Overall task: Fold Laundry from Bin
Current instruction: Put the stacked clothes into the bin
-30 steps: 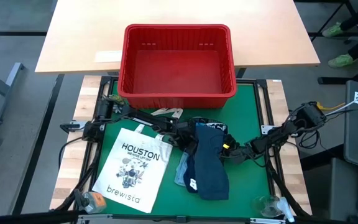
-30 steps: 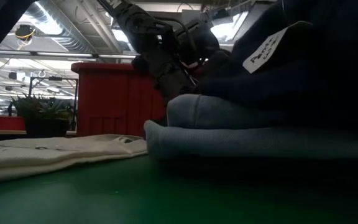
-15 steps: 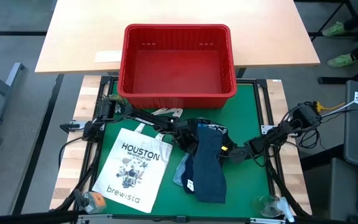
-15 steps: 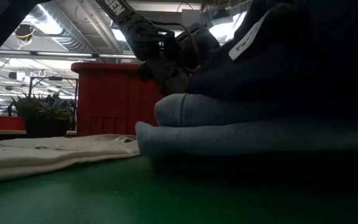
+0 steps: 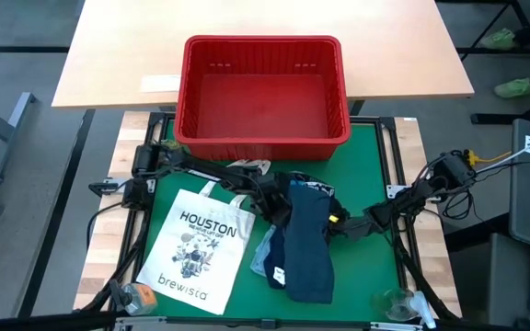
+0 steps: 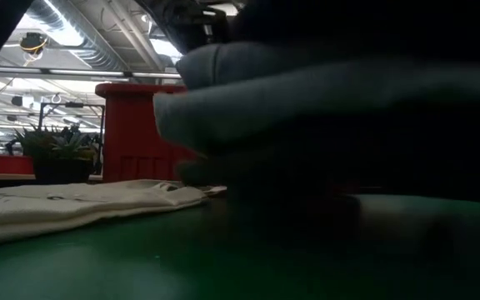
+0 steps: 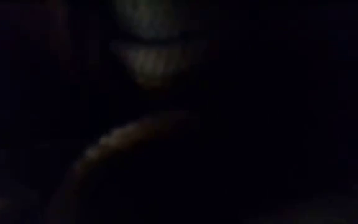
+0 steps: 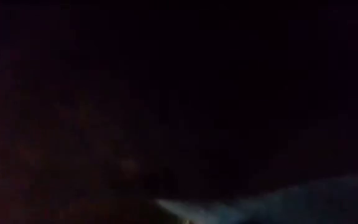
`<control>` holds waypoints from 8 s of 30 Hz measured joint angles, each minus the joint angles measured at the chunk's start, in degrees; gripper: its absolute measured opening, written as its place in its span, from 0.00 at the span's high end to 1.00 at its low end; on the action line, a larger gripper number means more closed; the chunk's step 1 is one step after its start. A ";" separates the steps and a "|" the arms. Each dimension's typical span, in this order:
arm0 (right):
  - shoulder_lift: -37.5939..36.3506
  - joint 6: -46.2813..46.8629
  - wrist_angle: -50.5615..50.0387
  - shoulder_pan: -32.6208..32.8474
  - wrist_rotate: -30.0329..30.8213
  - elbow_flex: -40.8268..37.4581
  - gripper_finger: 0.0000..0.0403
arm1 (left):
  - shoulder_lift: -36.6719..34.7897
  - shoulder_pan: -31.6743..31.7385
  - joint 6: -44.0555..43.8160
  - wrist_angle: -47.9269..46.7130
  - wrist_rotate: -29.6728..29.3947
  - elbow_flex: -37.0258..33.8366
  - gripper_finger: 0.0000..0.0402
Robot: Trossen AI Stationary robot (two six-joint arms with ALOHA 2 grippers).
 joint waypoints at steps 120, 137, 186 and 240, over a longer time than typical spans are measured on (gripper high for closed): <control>13.64 -20.99 -24.14 -62.34 -43.16 59.39 0.86 | -25.28 51.39 3.08 0.53 10.41 0.28 0.84; 25.16 -21.08 -27.20 -69.78 -44.87 65.02 0.86 | -11.42 56.04 2.60 9.83 6.26 0.28 0.84; 31.93 -34.12 -40.43 -73.92 -32.10 65.00 0.60 | 0.27 56.25 13.87 12.79 -5.65 0.28 0.61; 14.44 -72.55 -42.88 -71.94 -30.83 65.07 0.49 | -16.17 51.02 30.03 15.97 -7.94 0.31 0.62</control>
